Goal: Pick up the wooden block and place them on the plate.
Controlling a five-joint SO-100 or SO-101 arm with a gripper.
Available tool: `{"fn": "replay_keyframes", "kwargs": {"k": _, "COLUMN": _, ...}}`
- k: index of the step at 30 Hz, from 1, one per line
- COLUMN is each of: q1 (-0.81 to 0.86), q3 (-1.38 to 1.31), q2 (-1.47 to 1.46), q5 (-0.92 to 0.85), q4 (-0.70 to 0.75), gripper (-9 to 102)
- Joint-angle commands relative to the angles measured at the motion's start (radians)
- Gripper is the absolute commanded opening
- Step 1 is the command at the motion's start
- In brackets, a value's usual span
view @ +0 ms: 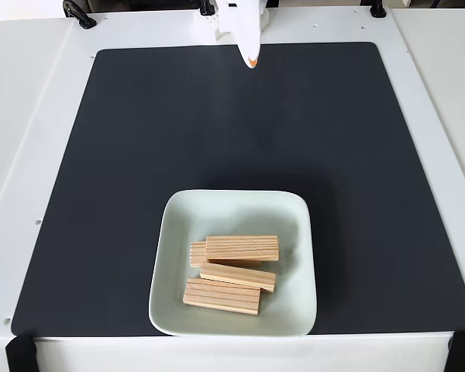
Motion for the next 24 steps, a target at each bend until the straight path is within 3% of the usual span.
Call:
{"fn": "replay_keyframes", "kwargs": {"k": 1, "q1": -0.011, "q3": 0.017, "q2": 0.060, "q5": 0.009, "q4": 0.127, "gripper": 1}}
{"fn": "replay_keyframes", "kwargs": {"k": 8, "q1": -0.012, "q3": 0.015, "q2": 0.058, "q5": -0.005, "q4": 0.370, "gripper": 1}}
{"fn": "replay_keyframes", "kwargs": {"k": 24, "q1": -0.012, "q3": 0.011, "q2": 0.057, "q5": -0.005, "q4": 0.368, "gripper": 1}}
